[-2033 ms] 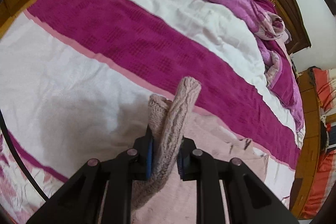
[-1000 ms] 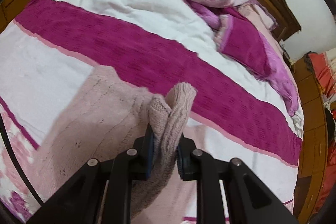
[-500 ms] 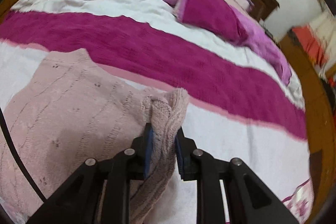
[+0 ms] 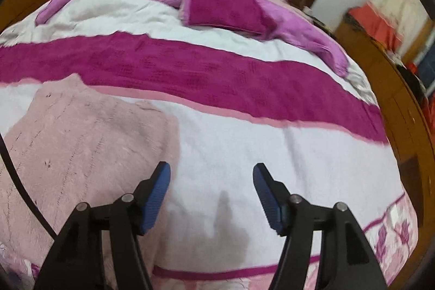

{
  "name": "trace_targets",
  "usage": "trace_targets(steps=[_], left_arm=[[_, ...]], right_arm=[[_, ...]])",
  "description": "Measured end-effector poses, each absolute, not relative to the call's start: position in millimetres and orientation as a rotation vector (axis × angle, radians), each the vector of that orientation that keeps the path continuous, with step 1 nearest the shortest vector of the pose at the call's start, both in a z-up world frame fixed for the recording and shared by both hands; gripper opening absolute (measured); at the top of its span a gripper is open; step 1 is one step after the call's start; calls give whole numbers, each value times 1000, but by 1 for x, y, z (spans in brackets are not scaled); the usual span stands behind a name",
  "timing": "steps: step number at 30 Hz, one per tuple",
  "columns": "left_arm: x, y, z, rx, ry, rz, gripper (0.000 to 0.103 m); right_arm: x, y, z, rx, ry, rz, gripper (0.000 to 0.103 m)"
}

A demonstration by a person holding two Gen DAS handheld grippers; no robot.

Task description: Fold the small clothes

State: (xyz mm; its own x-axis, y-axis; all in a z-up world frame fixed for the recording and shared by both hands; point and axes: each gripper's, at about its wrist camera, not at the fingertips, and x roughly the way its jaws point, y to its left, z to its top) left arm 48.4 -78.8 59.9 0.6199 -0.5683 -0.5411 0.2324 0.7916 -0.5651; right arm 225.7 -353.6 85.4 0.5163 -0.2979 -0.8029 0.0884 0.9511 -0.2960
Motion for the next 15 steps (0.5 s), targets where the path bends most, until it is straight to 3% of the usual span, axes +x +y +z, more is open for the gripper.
trace_targets(steps=[8, 12, 14, 15], left_arm=[[89, -13, 16, -690, 860, -348, 19], [103, -4, 5, -827, 885, -433, 20], [100, -5, 1, -880, 915, -465, 28], [102, -3, 2, -894, 923, -471, 33]], right_arm=[[195, -360, 94, 164, 1006, -25, 67], [191, -330, 57, 38, 1104, 1, 68], [187, -337, 32, -22, 1133, -137, 86], [181, -355, 23, 76, 1113, -178, 95]])
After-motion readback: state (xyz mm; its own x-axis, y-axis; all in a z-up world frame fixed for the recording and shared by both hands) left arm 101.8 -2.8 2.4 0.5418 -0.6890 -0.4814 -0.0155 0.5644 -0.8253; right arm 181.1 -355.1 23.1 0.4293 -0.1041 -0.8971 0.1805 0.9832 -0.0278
